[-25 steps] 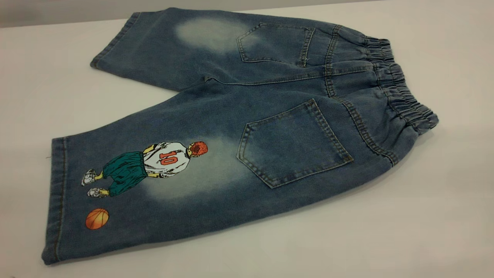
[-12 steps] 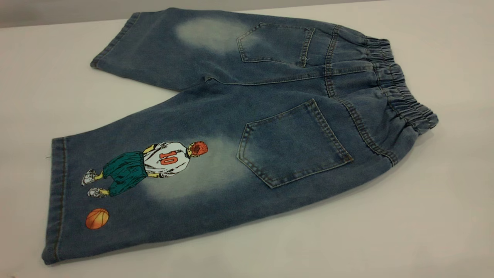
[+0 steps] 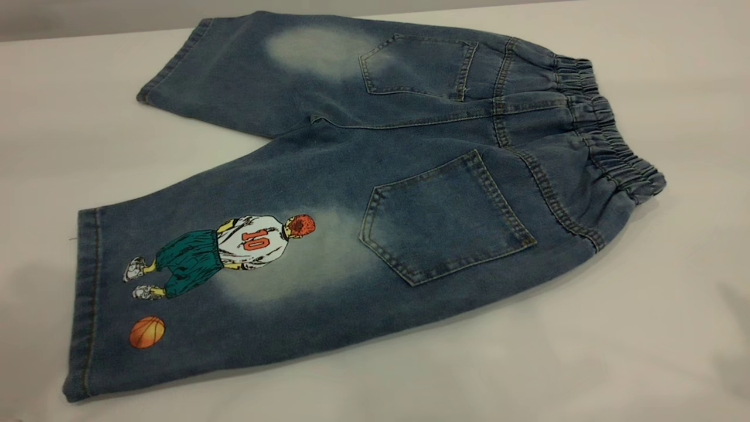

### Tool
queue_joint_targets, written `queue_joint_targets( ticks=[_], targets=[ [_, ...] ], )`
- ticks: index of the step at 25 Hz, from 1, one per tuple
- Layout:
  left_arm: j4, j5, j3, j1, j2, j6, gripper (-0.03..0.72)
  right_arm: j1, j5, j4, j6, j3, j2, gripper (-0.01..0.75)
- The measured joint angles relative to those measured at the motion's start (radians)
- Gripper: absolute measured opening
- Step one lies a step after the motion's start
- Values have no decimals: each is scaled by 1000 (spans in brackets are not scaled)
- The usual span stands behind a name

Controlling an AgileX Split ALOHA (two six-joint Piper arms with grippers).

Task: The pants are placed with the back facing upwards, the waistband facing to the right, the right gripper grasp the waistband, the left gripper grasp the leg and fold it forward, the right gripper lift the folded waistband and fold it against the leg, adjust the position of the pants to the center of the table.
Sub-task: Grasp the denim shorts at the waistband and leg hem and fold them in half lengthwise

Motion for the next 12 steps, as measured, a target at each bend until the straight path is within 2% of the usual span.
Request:
queue_joint_targets(
  ticks=[4, 7, 12],
  targets=[
    [-87, -63, 0, -84, 164, 130, 290, 0, -96, 50, -45, 0, 223, 318],
    [-92, -99, 0, -127, 253, 151, 290, -4, -147, 114, -114, 0, 394, 318],
    [-92, -102, -4, -173, 306, 157, 290, -65, -190, 245, -257, -46, 673, 318]
  ],
)
